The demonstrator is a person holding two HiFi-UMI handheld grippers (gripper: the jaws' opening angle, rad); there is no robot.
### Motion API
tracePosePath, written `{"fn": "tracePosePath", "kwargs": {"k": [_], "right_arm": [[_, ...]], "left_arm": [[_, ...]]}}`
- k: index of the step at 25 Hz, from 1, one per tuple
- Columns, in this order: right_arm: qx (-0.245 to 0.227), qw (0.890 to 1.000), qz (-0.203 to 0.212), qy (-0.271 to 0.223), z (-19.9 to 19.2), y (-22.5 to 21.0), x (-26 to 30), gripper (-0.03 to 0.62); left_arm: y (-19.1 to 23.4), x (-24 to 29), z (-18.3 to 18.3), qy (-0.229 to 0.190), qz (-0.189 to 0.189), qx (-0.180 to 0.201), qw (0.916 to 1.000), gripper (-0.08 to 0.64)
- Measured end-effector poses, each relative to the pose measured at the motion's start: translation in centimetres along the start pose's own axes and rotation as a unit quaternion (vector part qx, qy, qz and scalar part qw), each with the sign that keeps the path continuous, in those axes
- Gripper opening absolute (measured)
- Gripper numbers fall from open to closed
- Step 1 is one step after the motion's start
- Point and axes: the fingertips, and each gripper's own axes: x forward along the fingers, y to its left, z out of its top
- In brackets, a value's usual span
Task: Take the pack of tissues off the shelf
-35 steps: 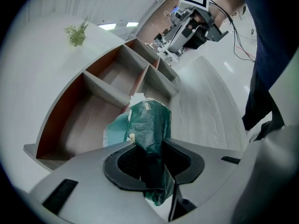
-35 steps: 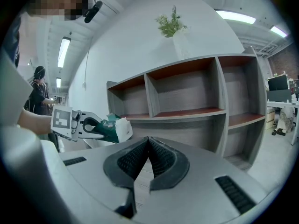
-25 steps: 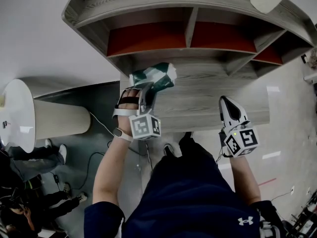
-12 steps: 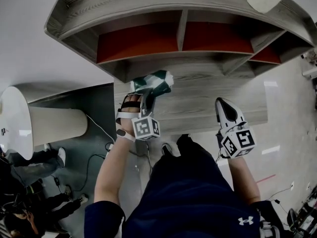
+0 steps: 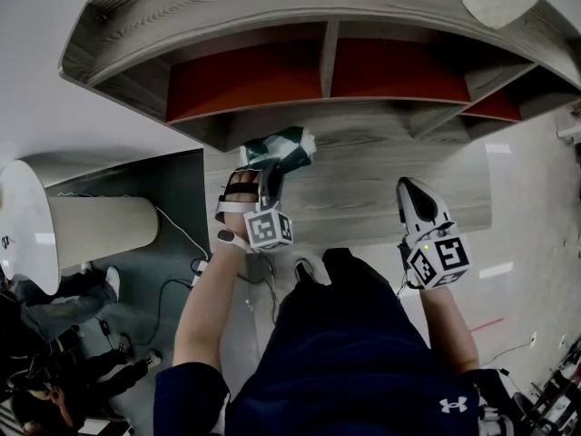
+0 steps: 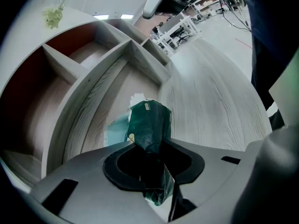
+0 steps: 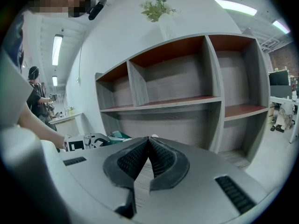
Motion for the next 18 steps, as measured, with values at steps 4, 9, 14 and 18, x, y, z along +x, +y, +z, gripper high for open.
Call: {"fn": "tracePosePath", "kwargs": {"k": [4,9,14,18], "right_arm": [[0.0,1.0,0.0,0.011,-0.6,-0.7,0.4,0.003],[0.001,1.0,-0.003,0.019,-1.0,-1.4,0.5,0.003],[0.0,1.0,-0.009,0.025,-1.2,-2.4,0.4,0.003],[0.009,0.999,-0.01,0.03,-1.6,-2.7,0.6,0.003]], "left_arm": [[-0.8,1.4,-0.4,0.003,-0.01,-0.002,0.9999,0.12],[-2.3,3.3,-0.8,0.002,-0.032,0.009,0.9994,0.12],[-3.3,4.8,-0.9,-0.002,-0.041,0.012,0.9991,0.12],[-3.9,6.0,-1.6,-0.005,-0.052,0.004,0.9986,0.12]]}}
